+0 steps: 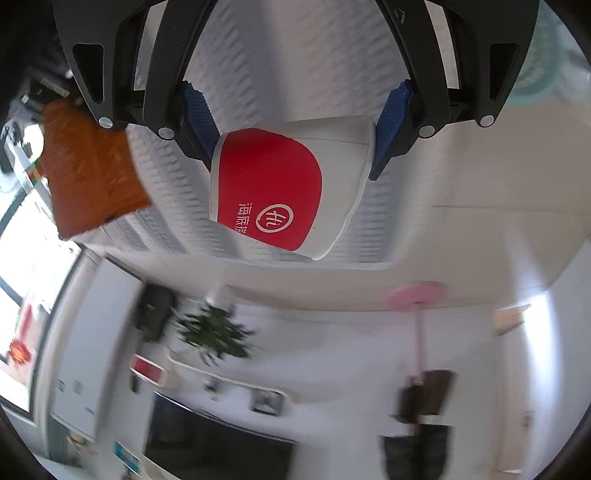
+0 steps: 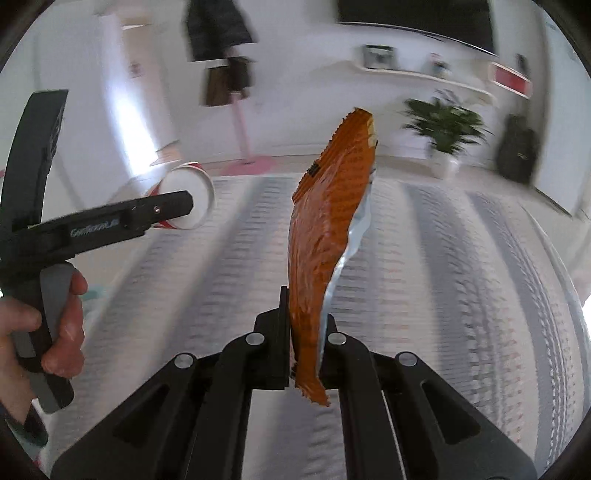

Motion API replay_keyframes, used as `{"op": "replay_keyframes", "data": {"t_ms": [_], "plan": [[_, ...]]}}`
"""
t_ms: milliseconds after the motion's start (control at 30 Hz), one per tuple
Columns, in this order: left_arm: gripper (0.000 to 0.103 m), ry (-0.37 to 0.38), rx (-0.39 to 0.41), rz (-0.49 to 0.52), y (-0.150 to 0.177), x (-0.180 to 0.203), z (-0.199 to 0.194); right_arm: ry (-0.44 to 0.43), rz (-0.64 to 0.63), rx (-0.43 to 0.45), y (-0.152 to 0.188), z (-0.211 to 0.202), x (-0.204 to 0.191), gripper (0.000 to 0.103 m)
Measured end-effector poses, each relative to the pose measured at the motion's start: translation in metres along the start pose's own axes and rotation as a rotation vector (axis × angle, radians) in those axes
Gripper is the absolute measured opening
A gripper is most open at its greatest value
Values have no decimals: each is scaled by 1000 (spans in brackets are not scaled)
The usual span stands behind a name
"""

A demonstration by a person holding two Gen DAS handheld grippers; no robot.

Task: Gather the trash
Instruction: 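Carry cup and snack bag over the basket and open both tools to drop them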

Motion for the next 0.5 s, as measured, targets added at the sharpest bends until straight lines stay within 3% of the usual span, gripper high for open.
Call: {"op": "replay_keyframes", "data": {"t_ms": [133, 300, 400, 500], "plan": [[72, -68, 72, -97, -6, -75, -78, -109, -125, 39, -38, -27, -87, 3], [72, -192, 101, -186, 2, -163, -140, -267, -193, 41, -61, -35, -190, 3], [72, -267, 100, -236, 14, -213, -164, -315, -228, -10, -64, -20, -248, 3], [73, -276, 55, -301, 27, -249, -169, -371, -226, -95, -55, 5, -289, 3]]}}
Point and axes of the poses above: each gripper's, at about its wrist camera, not at the fingertips, and z roughly the way its jaws point, x to its right, y to its underside, the point moved 9 cm from there along z, roughly the way its jaws point, and after that the axes turned 14 degrees about -z, right-handed, at the moved point
